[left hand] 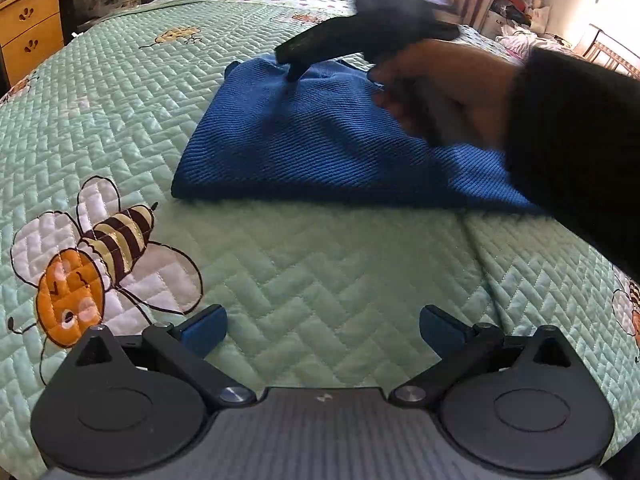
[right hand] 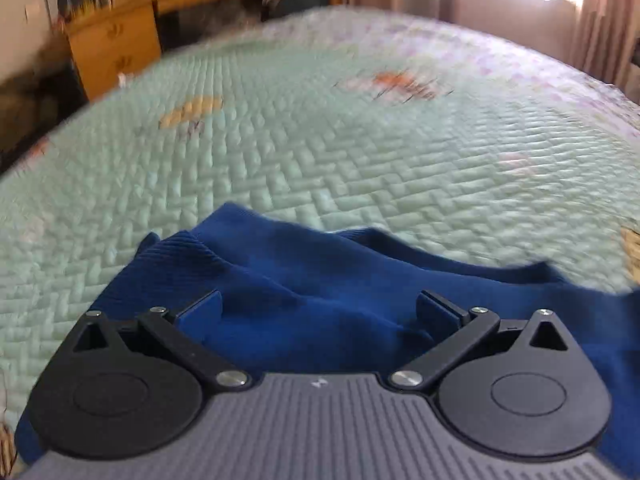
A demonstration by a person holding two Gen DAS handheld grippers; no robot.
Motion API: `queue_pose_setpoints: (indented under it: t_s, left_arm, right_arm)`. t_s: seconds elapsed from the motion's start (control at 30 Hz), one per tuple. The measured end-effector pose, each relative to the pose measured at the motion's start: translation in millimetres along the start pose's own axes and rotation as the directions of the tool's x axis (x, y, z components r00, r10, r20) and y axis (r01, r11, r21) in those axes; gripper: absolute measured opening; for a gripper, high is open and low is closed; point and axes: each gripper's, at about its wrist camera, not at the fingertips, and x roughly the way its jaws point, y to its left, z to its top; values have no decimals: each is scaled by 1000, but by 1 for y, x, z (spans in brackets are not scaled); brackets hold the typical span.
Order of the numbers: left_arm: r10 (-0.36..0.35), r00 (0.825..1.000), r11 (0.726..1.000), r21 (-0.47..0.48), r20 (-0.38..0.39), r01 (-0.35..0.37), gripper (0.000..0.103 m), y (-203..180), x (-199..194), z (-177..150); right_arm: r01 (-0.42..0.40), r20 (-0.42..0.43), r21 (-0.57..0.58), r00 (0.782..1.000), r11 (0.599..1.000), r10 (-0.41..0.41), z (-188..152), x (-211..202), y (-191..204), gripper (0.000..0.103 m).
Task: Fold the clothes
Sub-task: 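Pat down the folded sweatshirt with the right gripper, then pull both grippers back from the folded blue sweatshirt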
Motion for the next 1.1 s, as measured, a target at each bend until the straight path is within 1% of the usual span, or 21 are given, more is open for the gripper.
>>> queue_pose_setpoints:
  t_s: [0.07, 0.13, 0.2, 0.27, 0.3, 0.33, 0.4, 0.47, 0.57, 0.63, 0.67, 0.77, 0.83, 0.87, 0.93, 1.0, 1.07, 1.1]
  left_arm:
    - [0, 1000, 1000, 4, 7, 0, 102, 2, -2, 1]
    - [-3, 1000, 1000, 0, 17, 3, 102, 6, -4, 3]
    - [-5, 999, 1000, -12, 32, 5, 102, 10, -3, 8]
    - [-2, 999, 1000, -21, 50, 4, 102, 14, -2, 14]
    - [4, 998, 1000, -26, 64, -2, 102, 15, -3, 19]
    - [10, 997, 999, -31, 78, -8, 102, 17, -3, 24]
    - [16, 993, 1000, -26, 118, -13, 102, 18, -4, 37]
    - [42, 990, 999, -22, 138, -40, 102, 18, -2, 48]
    - [70, 987, 997, -33, 143, -66, 102, 17, 3, 59]
    - [73, 987, 997, -46, 143, -67, 102, 15, 6, 63]
    - [70, 987, 997, -50, 144, -64, 102, 14, 8, 66]
    - [74, 984, 997, -23, 164, -71, 102, 8, 18, 81]
    - [109, 979, 994, 11, 173, -112, 102, 3, 32, 87]
    - [133, 977, 990, 21, 165, -138, 102, 2, 40, 88]
    - [186, 976, 981, 38, 117, -192, 102, 5, 59, 87]
    - [211, 973, 976, 45, 89, -215, 102, 10, 68, 78]
    - [214, 970, 973, 56, 118, -222, 102, 13, 64, 68]
    - [216, 970, 974, 41, 110, -222, 102, 14, 59, 66]
  right_arm:
    - [32, 1, 56, 999, 998, -32, 15, 13, -10, 102]
    - [69, 26, 137, 997, 988, -73, 20, 1, -25, 102]
    - [27, 84, 159, 996, 987, -41, 15, -27, -37, 102]
    - [-23, 120, 124, 993, 992, 8, -11, -62, -43, 102]
    - [-24, 117, 105, 993, 994, 12, -27, -77, -48, 102]
    - [-5, 98, 86, 995, 996, -3, -46, -90, -54, 102]
    - [48, 61, 76, 997, 996, -52, -85, -110, -71, 102]
    - [98, 36, 62, 994, 993, -100, -130, -128, -88, 102]
    - [202, 70, 31, 977, 979, -204, -188, -160, -107, 103]
    - [250, 75, 61, 964, 966, -254, -210, -176, -119, 103]
    - [249, 83, 73, 964, 966, -254, -212, -179, -122, 103]
    - [207, 114, 74, 970, 976, -214, -202, -173, -119, 103]
    - [178, 134, 73, 973, 981, -187, -196, -170, -117, 103]
    - [164, 144, 73, 974, 984, -173, -192, -168, -116, 103]
    - [165, 128, 80, 976, 983, -174, -194, -160, -120, 103]
    - [165, 106, 106, 979, 981, -176, -200, -153, -129, 103]
    - [128, 121, 179, 981, 976, -150, -214, -163, -143, 103]
    - [118, 132, 200, 980, 973, -146, -220, -172, -147, 103]
